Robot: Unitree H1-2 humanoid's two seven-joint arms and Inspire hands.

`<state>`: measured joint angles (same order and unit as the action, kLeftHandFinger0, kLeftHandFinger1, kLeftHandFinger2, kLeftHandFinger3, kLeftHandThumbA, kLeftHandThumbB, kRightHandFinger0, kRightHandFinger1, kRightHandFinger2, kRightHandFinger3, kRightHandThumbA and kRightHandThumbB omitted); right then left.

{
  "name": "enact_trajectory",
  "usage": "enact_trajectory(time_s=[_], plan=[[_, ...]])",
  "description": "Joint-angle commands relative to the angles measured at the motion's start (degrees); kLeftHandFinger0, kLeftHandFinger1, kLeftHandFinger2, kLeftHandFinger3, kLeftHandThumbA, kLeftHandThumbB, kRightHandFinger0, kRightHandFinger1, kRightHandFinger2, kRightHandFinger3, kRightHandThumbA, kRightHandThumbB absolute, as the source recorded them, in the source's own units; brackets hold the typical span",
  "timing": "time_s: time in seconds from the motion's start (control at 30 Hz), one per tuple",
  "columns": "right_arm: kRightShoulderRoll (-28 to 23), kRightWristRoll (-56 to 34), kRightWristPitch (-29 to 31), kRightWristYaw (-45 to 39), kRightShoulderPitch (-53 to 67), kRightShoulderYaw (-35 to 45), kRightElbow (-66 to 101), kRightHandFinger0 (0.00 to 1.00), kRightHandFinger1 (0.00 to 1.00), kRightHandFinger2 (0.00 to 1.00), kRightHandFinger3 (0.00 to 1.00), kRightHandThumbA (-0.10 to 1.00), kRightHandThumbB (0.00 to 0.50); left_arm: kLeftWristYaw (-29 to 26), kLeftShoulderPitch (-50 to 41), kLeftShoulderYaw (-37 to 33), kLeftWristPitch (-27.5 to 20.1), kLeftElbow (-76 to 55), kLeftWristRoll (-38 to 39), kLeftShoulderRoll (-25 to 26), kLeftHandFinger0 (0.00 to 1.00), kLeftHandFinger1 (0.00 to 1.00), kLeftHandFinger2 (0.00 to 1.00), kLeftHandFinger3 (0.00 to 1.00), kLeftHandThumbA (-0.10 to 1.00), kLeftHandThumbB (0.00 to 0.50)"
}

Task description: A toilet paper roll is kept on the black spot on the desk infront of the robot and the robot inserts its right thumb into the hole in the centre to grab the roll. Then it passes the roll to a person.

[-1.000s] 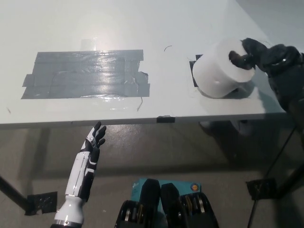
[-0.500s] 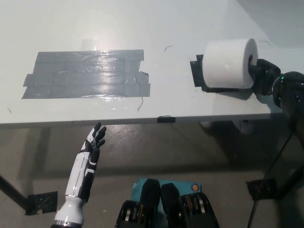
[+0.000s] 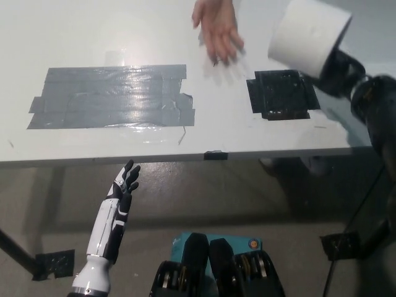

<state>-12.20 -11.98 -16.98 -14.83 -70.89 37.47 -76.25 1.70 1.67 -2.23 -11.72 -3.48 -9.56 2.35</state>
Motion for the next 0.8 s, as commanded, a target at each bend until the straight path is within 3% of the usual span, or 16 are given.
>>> enact_trajectory(time_s=[0.0,0.07,0.13,0.23,0.27,0.37,0.47,0.5,0.63,0.7,0.73,0.77], plan=[[0.55,-5.94,-2.27,-0.77,-6.75,0.22,3.79,0.0,0.29,0.71,1.0,-0.1,0.157,-0.25,0.05,-0.27,-0.45,-1.08,-0.07,0.3,1.0,1.0,1.0,1.0,1.0,0.183],[0.98,-6.45,-3.35,0.64,-7.59,-0.18,5.13,0.0,0.27,0.71,1.0,-0.1,0.175,-0.36,0.07,-0.42,-0.54,-0.97,-0.55,0.35,1.0,1.0,1.0,1.0,1.0,0.19],[1.36,-6.52,-3.69,-0.44,-8.08,-1.39,6.42,0.0,0.21,0.69,1.0,-0.1,0.161,-0.33,0.14,-0.4,-0.47,-0.84,-0.45,0.4,1.0,1.0,1.0,1.0,1.0,0.203],[1.5,-7.62,-5.37,0.28,-9.12,-1.65,7.02,0.0,0.24,0.71,1.0,-0.1,0.159,-0.06,0.35,-0.54,-0.36,-1.0,-0.29,0.55,1.0,1.0,1.0,1.0,1.0,0.193],[1.77,-7.7,-5.79,0.47,-9.43,-2.01,7.67,0.0,0.24,0.74,1.0,-0.1,0.125,0.02,0.32,-0.61,-0.28,-1.17,-0.29,0.61,1.0,1.0,1.0,1.0,1.0,0.192],[1.98,-7.81,-6.65,0.19,-9.8,-3.29,8.98,0.0,0.24,0.73,1.0,-0.1,0.126,0.51,0.58,-0.81,0.72,-1.55,-0.16,0.88,1.0,1.0,1.0,1.0,1.0,0.219],[2.36,-7.59,-6.98,0.67,-10.08,-4.77,9.53,0.0,0.25,0.7,1.0,-0.1,0.137,0.63,0.36,-0.93,1.03,-1.91,-0.13,1.13,1.0,1.0,1.0,1.0,1.0,0.214],[2.41,-6.87,-6.55,0.9,-10.21,-5.92,9.51,0.0,0.26,0.7,1.0,-0.1,0.146,0.62,0.29,-0.98,1.03,-2.03,-0.04,1.12,1.0,1.0,1.0,1.0,1.0,0.19],[2.73,-4.83,-4.2,2.2,-10.99,-9.68,9.11,0.0,0.34,0.83,1.0,-0.1,0.127,0.5,0.25,-1.13,1.33,-2.13,-0.08,1.2,1.0,1.0,1.0,1.0,1.0,0.189],[2.96,-2.45,-2.02,4.28,-11.76,-13.02,8.25,0.0,0.43,0.93,1.0,-0.1,0.153,0.49,0.29,-1.21,1.11,-2.06,-0.04,1.29,1.0,1.0,1.0,1.0,1.0,0.197],[3.05,-0.24,-0.93,6.25,-12.37,-15.48,7.36,0.0,0.47,0.98,1.0,-0.1,0.191,0.42,0.27,-1.21,1.15,-2.1,-0.11,1.28,1.0,1.0,1.0,1.0,1.0,0.199],[3.06,0.4,-0.54,6.98,-12.57,-16.56,7.05,0.0,0.44,0.98,1.0,-0.1,0.168,0.39,0.27,-1.22,1.19,-2.12,-0.12,1.28,1.0,1.0,1.0,1.0,1.0,0.2]])
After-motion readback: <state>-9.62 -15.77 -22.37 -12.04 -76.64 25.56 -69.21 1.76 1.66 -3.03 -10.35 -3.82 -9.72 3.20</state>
